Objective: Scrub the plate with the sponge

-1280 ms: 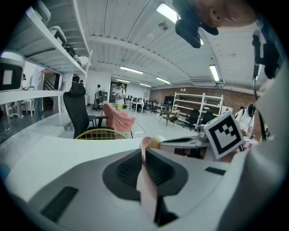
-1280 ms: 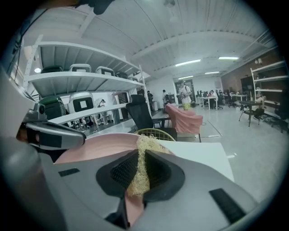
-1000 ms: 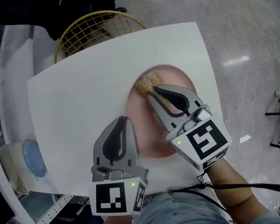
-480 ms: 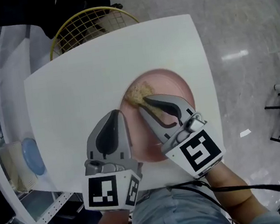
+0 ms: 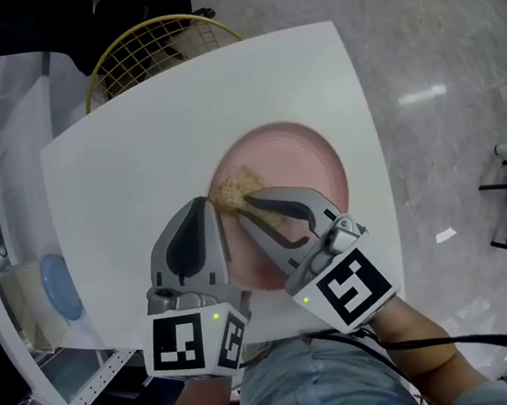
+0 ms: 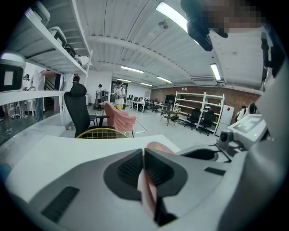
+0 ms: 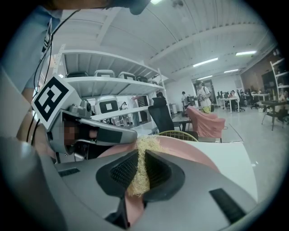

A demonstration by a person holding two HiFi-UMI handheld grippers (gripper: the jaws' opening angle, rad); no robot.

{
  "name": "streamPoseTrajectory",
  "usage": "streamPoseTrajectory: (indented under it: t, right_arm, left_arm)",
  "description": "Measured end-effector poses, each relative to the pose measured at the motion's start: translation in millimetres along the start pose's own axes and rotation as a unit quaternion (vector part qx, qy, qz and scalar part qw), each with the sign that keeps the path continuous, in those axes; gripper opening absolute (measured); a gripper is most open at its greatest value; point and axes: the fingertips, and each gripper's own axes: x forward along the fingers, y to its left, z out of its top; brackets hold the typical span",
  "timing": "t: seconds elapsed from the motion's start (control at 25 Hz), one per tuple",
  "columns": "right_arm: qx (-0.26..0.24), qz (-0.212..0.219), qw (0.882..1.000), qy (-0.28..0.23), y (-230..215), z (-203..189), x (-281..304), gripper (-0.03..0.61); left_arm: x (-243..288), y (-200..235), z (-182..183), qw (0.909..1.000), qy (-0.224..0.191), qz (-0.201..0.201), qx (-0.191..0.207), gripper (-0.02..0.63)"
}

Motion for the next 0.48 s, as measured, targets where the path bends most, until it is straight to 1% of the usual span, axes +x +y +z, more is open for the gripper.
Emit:
streamPoseTrajectory:
  t: [0.24,0.48]
  right_arm:
    - [0.006,0.024,1.0,0.004,17.9,-9.1,-7.1,0.052]
    - [0.014,0.048,0.999,0.019,34.1,-23.9,-16.4,0.052]
  left_arm:
    - [-0.6,0.4,-0.5,1.0,0.001,0.001,0.001,0.023]
    - [-2.1,1.9,-1.7,1.0,0.002,0.003,0.004,0.023]
